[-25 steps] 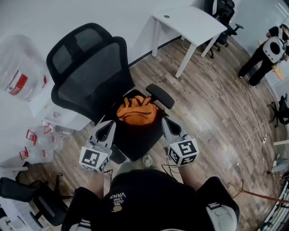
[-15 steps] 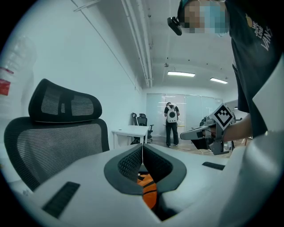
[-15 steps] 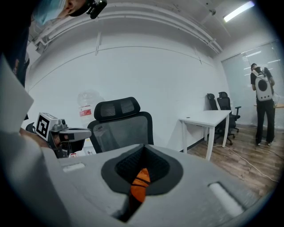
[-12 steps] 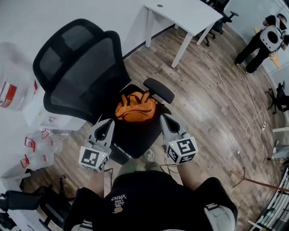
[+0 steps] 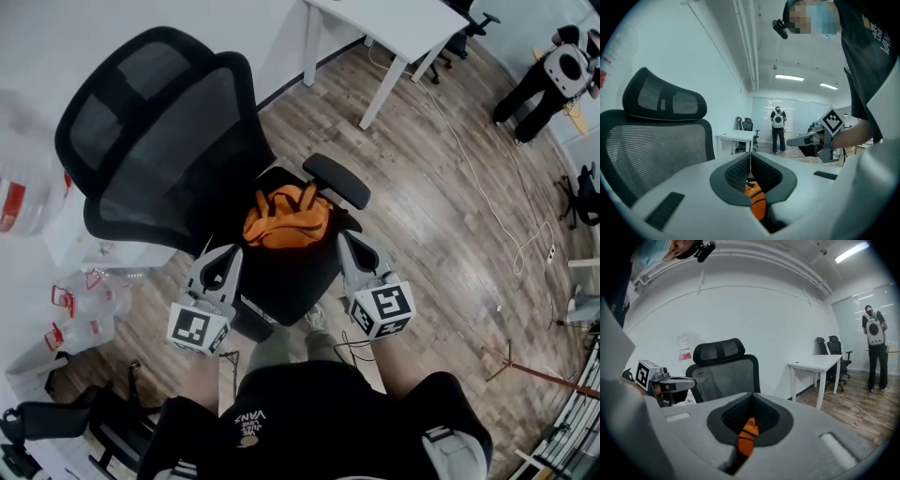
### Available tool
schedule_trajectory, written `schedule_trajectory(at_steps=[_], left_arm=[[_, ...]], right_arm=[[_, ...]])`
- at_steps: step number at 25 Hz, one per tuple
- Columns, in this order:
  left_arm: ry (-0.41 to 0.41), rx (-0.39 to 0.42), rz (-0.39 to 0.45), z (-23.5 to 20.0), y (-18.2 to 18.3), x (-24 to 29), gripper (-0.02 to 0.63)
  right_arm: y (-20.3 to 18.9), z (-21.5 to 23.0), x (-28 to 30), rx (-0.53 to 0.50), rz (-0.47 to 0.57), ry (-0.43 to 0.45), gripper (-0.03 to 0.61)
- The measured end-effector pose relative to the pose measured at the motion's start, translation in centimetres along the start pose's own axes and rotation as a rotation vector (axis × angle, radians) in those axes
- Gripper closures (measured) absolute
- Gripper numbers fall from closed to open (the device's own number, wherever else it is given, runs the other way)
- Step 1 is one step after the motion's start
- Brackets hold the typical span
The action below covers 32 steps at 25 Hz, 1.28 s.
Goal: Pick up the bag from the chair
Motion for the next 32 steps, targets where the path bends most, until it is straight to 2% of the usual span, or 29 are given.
schedule_trajectory(at_steps=[13,32], left_arm=[[0.006,-0.006,-0.008,-1.7,-2.7,1.3,0.607],[0.001,-0.026,-0.077,-2.8,-8.9,1.8,0.607]], right_arm=[[-3.2,0.9,1.5,0.021,-0.037,-0.025,0.581],[-9.1,1.9,3.7,0.061,-0.082,-0.064,0.581]])
Point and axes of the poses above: the fingertips, and each gripper's own axes: x forward along the fingers, z to its right, y out of its top, the point moved 3 cm from there along -x, backward along the fingers, and after that the axes turned 9 degrees about z, right-handed, at the moved point
